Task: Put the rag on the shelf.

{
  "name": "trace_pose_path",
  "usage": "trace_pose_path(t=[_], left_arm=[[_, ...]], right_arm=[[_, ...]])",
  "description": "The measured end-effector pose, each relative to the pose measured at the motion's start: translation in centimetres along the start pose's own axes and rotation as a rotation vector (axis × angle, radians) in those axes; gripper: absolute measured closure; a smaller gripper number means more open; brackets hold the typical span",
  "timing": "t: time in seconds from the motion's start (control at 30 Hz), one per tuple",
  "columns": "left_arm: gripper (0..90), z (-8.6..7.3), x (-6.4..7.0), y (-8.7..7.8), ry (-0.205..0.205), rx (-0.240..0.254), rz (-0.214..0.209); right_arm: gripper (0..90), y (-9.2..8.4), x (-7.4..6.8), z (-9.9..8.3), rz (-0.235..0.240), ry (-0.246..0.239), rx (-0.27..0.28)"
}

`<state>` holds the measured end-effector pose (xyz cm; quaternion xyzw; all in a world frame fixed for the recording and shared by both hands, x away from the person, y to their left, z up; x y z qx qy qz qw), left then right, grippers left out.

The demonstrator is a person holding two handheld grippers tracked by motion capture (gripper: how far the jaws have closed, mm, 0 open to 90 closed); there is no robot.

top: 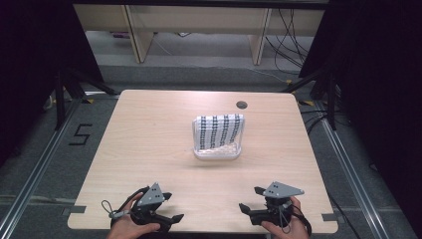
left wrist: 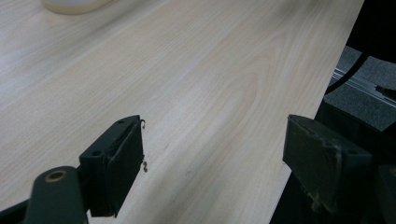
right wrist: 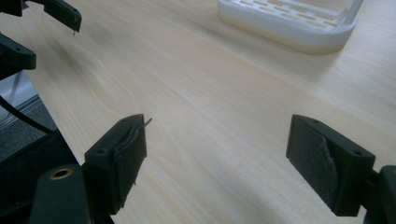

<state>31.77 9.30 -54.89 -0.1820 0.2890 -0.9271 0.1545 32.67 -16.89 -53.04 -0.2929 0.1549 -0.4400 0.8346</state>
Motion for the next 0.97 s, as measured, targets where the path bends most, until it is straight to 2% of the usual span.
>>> trace_pose_path(t=[0.03,0.07,0.17,0.23,0.27,0.4,0.43,0.47,0.53,0.57,0.6,0.73,0.83,0.97], left_arm=[[19.5,0.21,0.25,0.21,-0.021,0.034,-0.011],[19.5,0.06,-0.08,0.03,0.005,0.011,-0.003],[19.5,0.02,-0.03,-0.01,0.000,0.008,-0.007],[19.5,0.06,0.12,0.16,-0.028,0.027,-0.011],[19.5,0.09,0.03,0.10,-0.011,0.022,-0.010],[19.5,0.07,0.02,0.11,-0.015,0.022,-0.009],[19.5,0.07,0.02,0.11,-0.015,0.022,-0.009],[19.5,0.03,-0.02,0.12,-0.013,0.018,-0.007],[19.5,0.05,0.04,0.17,-0.017,0.022,-0.010],[19.5,0.06,0.05,0.18,-0.018,0.024,-0.010],[19.5,0.01,-0.04,0.12,-0.013,0.017,-0.006],[19.5,0.06,0.03,0.20,-0.021,0.027,-0.007],[19.5,0.07,0.00,0.19,-0.020,0.026,-0.008],[19.5,0.09,-0.01,0.18,-0.022,0.030,-0.008]], right_arm=[[21.4,0.05,0.07,-0.14,0.004,-0.003,-0.004],[21.4,0.08,0.13,-0.24,-0.001,-0.007,-0.006],[21.4,0.06,0.03,-0.35,0.006,0.007,-0.010],[21.4,0.04,0.06,-0.37,0.007,0.010,-0.012],[21.4,0.03,0.08,-0.37,0.008,0.014,-0.013],[21.4,0.03,0.07,-0.41,0.009,0.015,-0.017],[21.4,0.19,0.21,-0.30,0.018,-0.006,0.001],[21.4,0.06,-0.04,-0.39,0.016,0.025,-0.014],[21.4,0.13,0.16,-0.26,0.011,0.007,0.005],[21.4,0.10,0.06,-0.32,0.020,0.013,-0.005],[21.3,0.04,0.17,-0.34,0.006,0.015,-0.008],[21.3,0.10,0.32,-0.29,0.000,0.004,0.001],[21.3,0.13,0.05,-0.39,0.020,0.021,-0.010],[21.3,0.14,0.47,-0.42,0.003,0.006,-0.012]])
Point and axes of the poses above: each handheld gripper's, and its own axes: y roughly forward along the jaws, z roughly out of its top, x roughly to its right, the point moved 9 cm from there along y, roughly forward along the jaws, and after that the axes turned 13 degrees about -z, right-handed, at the moved point
